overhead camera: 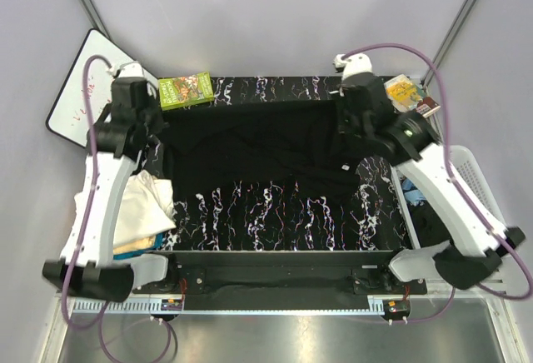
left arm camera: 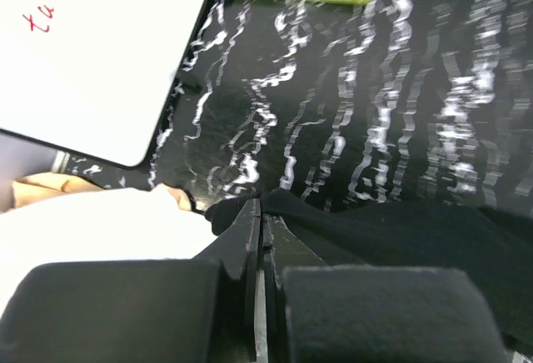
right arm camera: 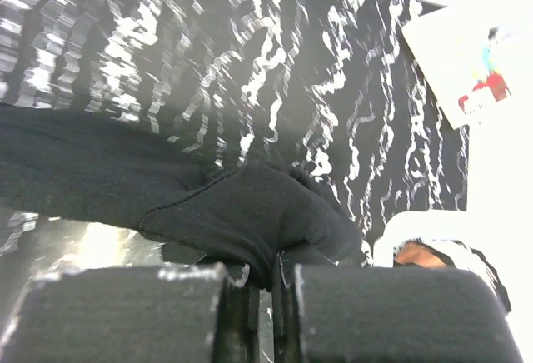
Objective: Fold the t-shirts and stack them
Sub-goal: Flatten out the tshirt
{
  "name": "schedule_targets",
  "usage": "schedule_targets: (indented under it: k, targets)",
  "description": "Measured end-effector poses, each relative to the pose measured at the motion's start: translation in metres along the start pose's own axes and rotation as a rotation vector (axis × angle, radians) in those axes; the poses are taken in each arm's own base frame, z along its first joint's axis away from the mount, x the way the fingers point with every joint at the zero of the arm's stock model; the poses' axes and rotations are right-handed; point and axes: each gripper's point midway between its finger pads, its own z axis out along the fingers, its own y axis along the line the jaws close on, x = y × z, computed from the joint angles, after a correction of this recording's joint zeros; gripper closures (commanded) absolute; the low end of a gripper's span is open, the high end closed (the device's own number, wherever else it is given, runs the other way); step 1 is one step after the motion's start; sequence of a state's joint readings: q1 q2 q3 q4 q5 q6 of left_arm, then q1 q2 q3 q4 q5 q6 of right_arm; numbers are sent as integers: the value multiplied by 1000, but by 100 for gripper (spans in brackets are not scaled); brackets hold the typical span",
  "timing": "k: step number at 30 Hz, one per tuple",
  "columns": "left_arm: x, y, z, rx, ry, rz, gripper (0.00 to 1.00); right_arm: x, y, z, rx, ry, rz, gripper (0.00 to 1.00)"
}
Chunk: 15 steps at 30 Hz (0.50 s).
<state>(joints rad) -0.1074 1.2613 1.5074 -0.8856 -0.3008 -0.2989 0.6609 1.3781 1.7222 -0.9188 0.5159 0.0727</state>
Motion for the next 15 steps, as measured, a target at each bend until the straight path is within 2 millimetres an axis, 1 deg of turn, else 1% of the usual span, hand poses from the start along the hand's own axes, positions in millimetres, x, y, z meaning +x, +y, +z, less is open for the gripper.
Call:
schedule_targets:
  k: [3, 5, 6, 7, 9, 11, 14, 15]
  targets:
    - [-4, 0, -37, 69, -74, -28, 100, -12, -8, -38, -73, -70, 33, 100]
    - [-9, -1, -59, 111, -124, -39, 100, -20, -13, -60, -114, -104, 49, 100]
    - [-11, -2, -72, 138, -153, -41, 100, -28, -15, -75, -143, -131, 63, 100]
    - [-13, -3, -84, 160, -180, -45, 100, -30, -16, -78, -148, -139, 66, 100]
    - [-16, -3, -104, 200, -220, -51, 100, -37, -19, -91, -173, -163, 77, 100]
    - [-23, 0, -122, 222, -256, -61, 100, -40, -20, -98, -189, -180, 72, 100]
    - [-41, 1, -143, 240, -306, -72, 100, -42, -22, -99, -184, -191, 35, 100]
    - [-51, 1, -151, 247, -333, -77, 100, -43, -22, -96, -175, -193, 14, 100]
